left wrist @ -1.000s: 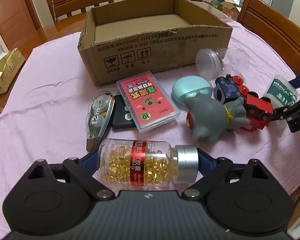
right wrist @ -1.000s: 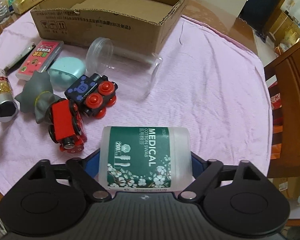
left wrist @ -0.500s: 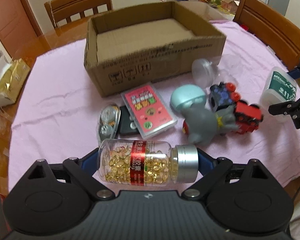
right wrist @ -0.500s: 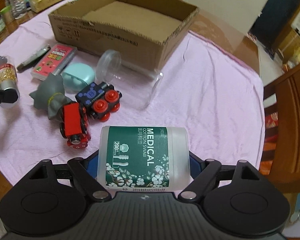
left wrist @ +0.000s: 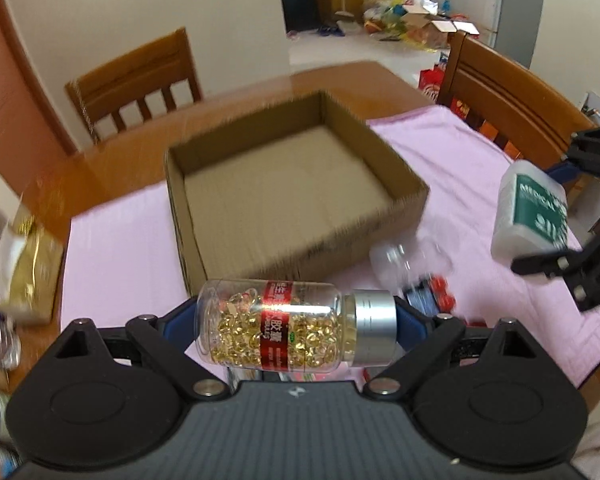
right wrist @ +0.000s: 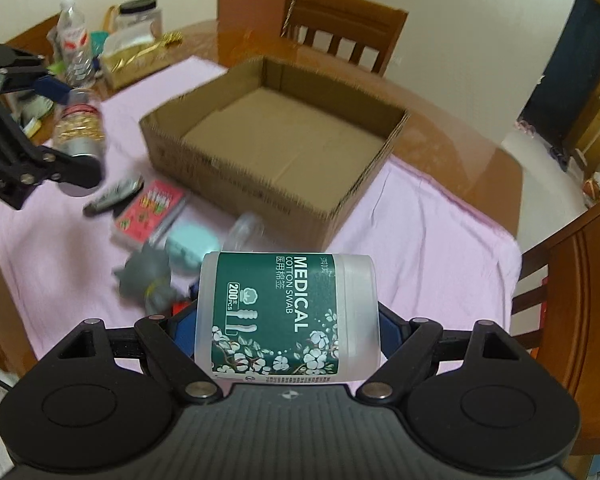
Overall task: Organize rigid objects
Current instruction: 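Carry the jar into the box with left tool while right tool drops the tub in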
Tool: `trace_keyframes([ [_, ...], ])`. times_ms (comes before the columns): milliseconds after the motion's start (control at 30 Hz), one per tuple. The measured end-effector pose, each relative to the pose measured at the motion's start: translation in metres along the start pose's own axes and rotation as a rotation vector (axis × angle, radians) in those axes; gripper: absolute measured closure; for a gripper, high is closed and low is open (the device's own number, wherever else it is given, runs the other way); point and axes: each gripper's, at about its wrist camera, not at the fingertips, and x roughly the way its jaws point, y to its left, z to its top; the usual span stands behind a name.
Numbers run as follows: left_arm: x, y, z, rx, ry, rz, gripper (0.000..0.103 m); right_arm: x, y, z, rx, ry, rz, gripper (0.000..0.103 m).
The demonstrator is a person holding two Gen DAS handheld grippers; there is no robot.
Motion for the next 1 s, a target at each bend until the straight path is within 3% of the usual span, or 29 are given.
trace_keyframes([
  [300, 0.047, 0.031, 0.064, 0.053, -0.041, 0.021, 0.009, -0.003, -0.002, 0.04, 0.026, -0.063, -0.008, 0.017],
  [600, 0.113, 0.061, 0.106, 0.009, -0.027, 0.04, 0.009, 0.004, -0.004, 0.068, 0.063, -0.094, -0.043, 0.017],
  [800, 0.141, 0.079, 0.113, -0.039, -0.034, 0.097, 0.007, 0.005, -0.007, 0.077, 0.104, -0.1, -0.059, 0.017],
  [1000, 0.124, 0.088, 0.105, -0.082, -0.064, 0.086, 0.007, 0.011, -0.009, 0.084, 0.119, -0.092, -0.057, 0.017],
])
